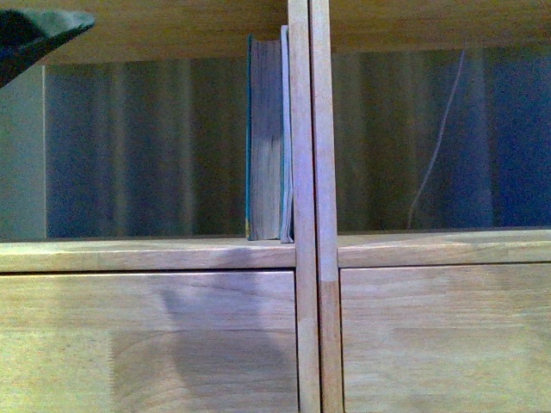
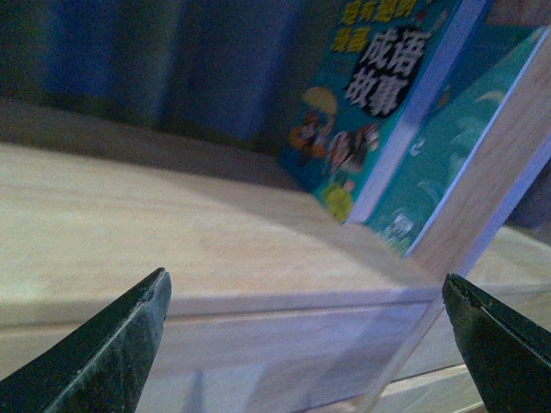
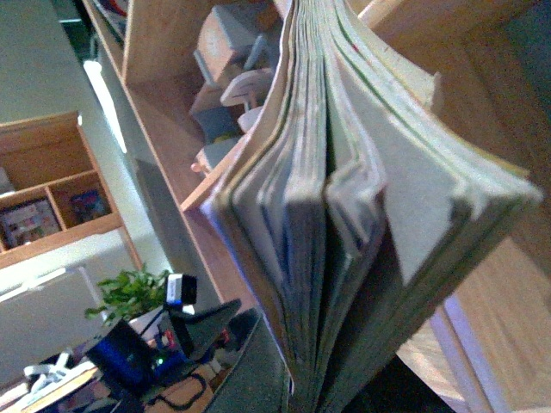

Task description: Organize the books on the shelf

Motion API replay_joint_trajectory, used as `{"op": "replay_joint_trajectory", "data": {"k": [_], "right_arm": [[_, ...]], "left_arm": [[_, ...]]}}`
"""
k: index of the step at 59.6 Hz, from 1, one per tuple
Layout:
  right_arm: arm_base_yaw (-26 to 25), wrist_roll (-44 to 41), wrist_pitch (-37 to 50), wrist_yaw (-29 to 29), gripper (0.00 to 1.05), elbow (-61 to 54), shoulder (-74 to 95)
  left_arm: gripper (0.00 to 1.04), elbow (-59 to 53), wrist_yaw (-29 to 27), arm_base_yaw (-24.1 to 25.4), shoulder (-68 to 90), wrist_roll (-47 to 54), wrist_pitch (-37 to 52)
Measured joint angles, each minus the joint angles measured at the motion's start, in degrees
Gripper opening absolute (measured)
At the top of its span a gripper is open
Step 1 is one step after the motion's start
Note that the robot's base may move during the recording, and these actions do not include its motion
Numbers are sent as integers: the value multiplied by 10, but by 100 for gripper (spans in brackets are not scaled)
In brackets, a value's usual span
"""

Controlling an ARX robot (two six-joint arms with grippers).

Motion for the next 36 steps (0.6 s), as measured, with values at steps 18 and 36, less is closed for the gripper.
{"op": "replay_joint_trajectory", "data": {"k": [18, 36], "right_arm": [[148, -65, -30, 67, 7, 16, 39], [232, -38, -17, 59, 7, 20, 52]], "left_arm": [[97, -22, -30, -106, 0, -113, 112], [75, -41, -35, -131, -9, -102, 108]]}}
